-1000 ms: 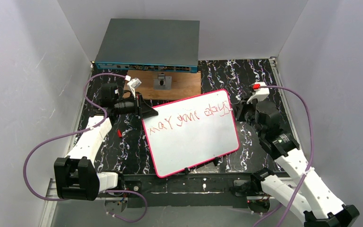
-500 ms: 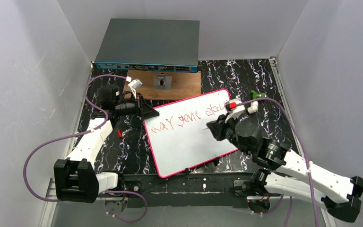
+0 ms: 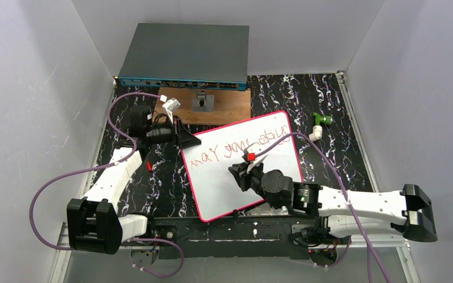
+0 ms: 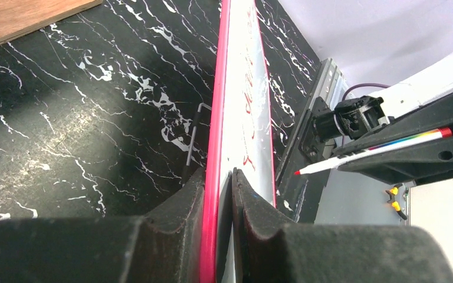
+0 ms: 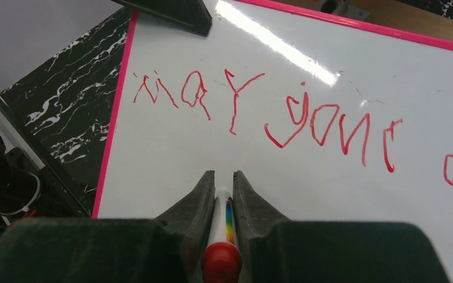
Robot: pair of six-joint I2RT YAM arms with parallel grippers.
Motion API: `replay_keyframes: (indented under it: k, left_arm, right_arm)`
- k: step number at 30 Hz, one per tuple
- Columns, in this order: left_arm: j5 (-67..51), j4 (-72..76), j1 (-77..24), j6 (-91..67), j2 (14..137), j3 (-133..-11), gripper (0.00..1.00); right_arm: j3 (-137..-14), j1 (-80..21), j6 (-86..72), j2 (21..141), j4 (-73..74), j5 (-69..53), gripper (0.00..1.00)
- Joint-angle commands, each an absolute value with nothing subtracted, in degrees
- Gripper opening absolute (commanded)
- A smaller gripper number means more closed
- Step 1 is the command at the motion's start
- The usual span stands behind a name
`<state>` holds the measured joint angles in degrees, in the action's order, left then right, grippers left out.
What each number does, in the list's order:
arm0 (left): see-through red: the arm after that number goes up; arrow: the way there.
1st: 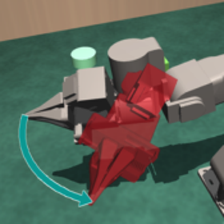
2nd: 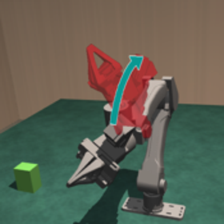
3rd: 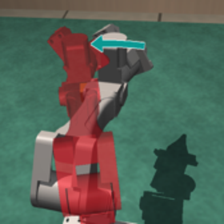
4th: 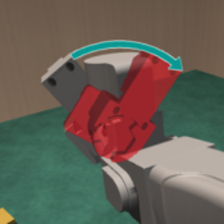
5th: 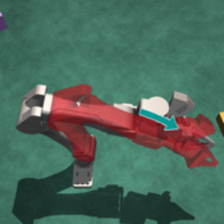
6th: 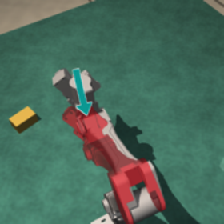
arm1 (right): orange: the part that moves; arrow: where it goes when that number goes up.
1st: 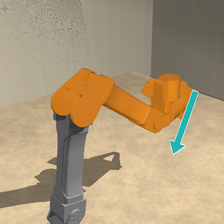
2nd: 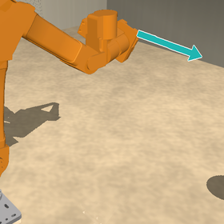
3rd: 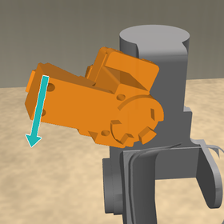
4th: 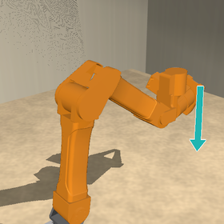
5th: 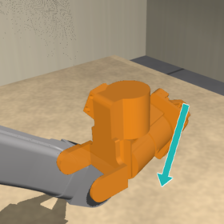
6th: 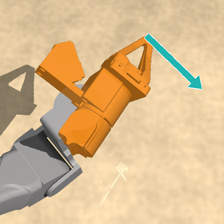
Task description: Write a sentence on the whiteboard
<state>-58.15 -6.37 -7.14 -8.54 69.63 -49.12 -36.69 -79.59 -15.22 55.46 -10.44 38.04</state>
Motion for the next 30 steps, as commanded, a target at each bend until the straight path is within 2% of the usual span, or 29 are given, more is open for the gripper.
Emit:
replay_keyframes:
  k: [1, 21, 30]
  left_arm:
    - [-48.48, -7.08, -8.95, -0.48, 69.32, -48.44, 0.0]
    - [-47.73, -8.96, -9.32, 1.56, 70.12, -49.45, 0.0]
    - [-47.66, -9.23, -9.45, 1.67, 69.89, -49.42, 0.0]
  right_arm:
    - [-38.11, -80.25, -9.54, 59.6, -24.01, 35.64, 0.01]
    - [-41.86, -82.88, -10.31, 71.92, -35.9, 26.23, 0.01]
    - [-44.99, -83.4, -10.28, 72.81, -34.52, 25.53, 0.01]
